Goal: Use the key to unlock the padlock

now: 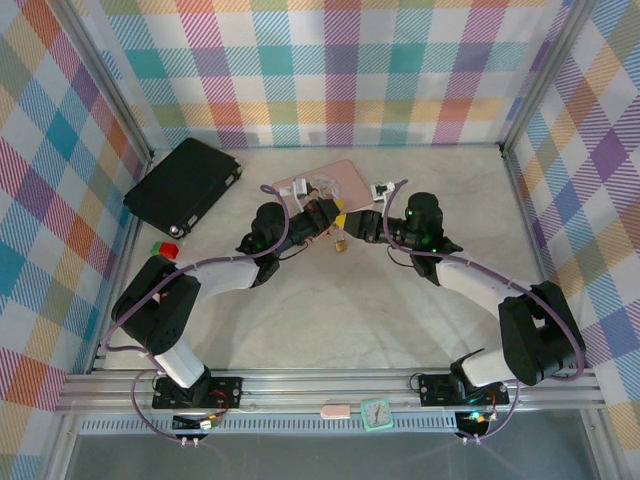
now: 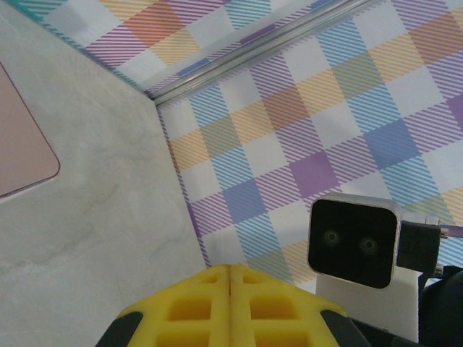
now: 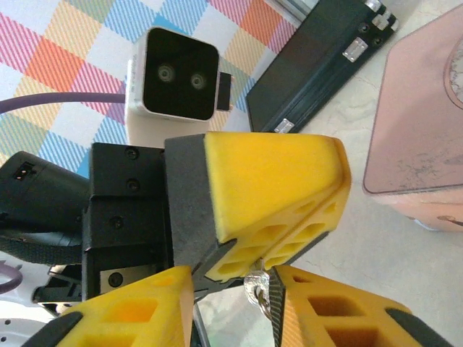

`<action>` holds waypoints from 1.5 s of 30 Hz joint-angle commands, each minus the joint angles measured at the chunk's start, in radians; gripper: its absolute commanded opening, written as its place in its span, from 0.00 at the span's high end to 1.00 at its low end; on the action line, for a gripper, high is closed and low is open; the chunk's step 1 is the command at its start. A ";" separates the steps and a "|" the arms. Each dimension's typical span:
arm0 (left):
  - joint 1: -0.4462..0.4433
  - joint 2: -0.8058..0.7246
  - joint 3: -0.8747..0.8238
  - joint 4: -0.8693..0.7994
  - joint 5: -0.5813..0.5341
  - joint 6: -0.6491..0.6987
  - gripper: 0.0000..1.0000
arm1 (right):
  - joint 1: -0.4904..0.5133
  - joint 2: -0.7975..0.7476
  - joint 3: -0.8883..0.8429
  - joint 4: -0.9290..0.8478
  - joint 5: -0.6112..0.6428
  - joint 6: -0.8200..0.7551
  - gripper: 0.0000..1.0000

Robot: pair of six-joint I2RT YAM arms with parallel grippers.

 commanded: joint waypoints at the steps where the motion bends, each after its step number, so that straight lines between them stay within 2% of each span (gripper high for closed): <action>1: 0.008 -0.026 -0.007 0.127 0.008 -0.034 1.00 | 0.006 0.035 -0.012 0.038 -0.020 0.013 0.69; 7: 0.008 -0.029 -0.010 0.136 0.002 -0.045 1.00 | 0.009 0.046 -0.019 0.048 -0.020 0.020 0.70; 12: 0.008 -0.028 -0.008 0.145 0.001 -0.052 1.00 | 0.015 0.042 -0.026 0.048 -0.006 0.015 0.67; 21: -0.006 0.014 -0.012 0.207 0.005 -0.104 1.00 | 0.027 0.070 -0.004 0.123 -0.018 0.037 0.72; 23: -0.009 0.019 -0.011 0.214 0.006 -0.109 1.00 | 0.029 0.078 -0.003 0.135 -0.021 0.042 0.75; 27: -0.020 0.020 -0.023 0.226 0.005 -0.125 1.00 | 0.029 0.095 0.002 0.156 -0.035 0.047 0.85; 30: -0.020 0.012 -0.038 0.231 0.000 -0.134 1.00 | 0.029 0.092 0.002 0.156 -0.037 0.029 0.97; 32: -0.019 0.001 -0.044 0.220 0.004 -0.129 1.00 | 0.029 0.080 0.003 0.131 -0.037 -0.008 1.00; 33: -0.014 -0.010 -0.043 0.202 0.009 -0.118 0.87 | 0.030 0.071 0.008 0.092 -0.035 -0.041 1.00; 34: -0.007 -0.025 -0.044 0.174 0.014 -0.104 0.70 | 0.029 0.058 0.015 0.036 -0.032 -0.085 1.00; 37: 0.027 -0.087 -0.048 0.056 0.012 -0.052 0.36 | 0.029 0.011 0.024 -0.107 -0.009 -0.208 1.00; 39: 0.043 -0.130 -0.046 -0.038 0.002 -0.006 0.28 | 0.029 -0.017 0.027 -0.175 0.003 -0.273 1.00; 43: 0.051 -0.182 -0.014 -0.204 0.013 0.071 0.28 | 0.029 -0.052 0.027 -0.238 0.012 -0.348 1.00; 45: 0.053 -0.180 -0.003 -0.220 0.045 0.079 0.29 | 0.029 -0.062 0.034 -0.259 0.011 -0.376 1.00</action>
